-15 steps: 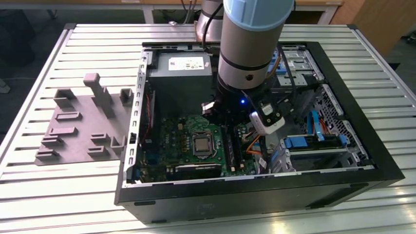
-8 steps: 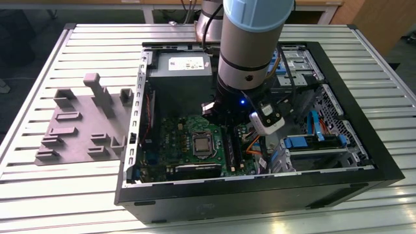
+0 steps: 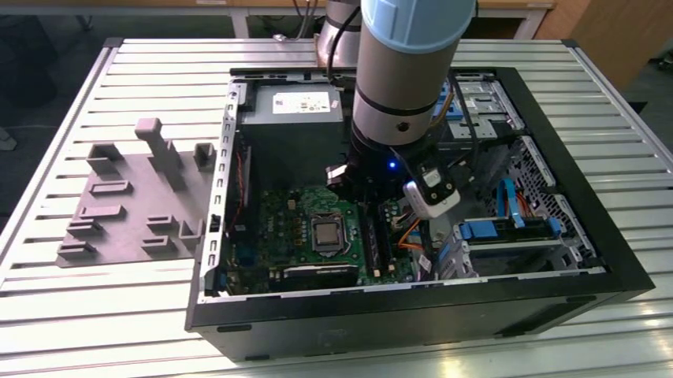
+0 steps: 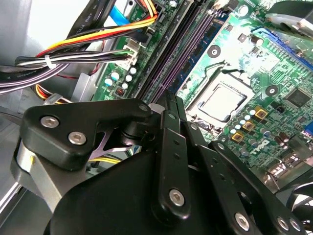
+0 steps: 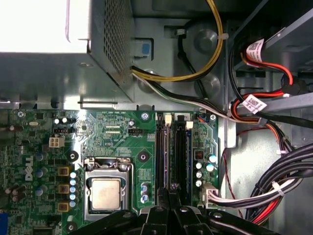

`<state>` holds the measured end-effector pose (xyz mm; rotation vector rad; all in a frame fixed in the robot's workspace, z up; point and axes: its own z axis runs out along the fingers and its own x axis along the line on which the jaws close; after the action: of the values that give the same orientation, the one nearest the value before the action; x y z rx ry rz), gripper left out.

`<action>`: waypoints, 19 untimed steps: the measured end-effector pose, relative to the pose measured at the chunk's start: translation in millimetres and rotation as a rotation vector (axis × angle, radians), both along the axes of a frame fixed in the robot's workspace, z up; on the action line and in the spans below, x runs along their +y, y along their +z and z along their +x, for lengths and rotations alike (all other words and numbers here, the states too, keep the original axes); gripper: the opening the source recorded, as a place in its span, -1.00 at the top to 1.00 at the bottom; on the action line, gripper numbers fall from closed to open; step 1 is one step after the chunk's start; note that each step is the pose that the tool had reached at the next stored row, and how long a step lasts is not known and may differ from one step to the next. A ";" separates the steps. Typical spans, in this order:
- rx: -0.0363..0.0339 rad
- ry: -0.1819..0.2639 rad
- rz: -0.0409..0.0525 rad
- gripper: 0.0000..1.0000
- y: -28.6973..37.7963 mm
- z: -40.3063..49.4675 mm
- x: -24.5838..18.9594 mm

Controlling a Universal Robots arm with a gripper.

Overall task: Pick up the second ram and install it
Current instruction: 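Insert the second ram into the second slot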

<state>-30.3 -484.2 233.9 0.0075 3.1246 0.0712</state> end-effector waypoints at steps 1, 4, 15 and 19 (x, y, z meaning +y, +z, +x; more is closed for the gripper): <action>0.0001 0.000 0.0001 0.76 0.0 0.1 0.0; 0.0001 0.000 0.0000 0.76 -0.7 0.0 -0.1; 0.0000 0.000 0.0003 0.76 -2.1 1.3 -0.1; 0.0001 0.000 0.0001 0.76 -2.5 1.3 -0.1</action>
<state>-29.0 -484.3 231.4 0.0074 3.1247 0.0714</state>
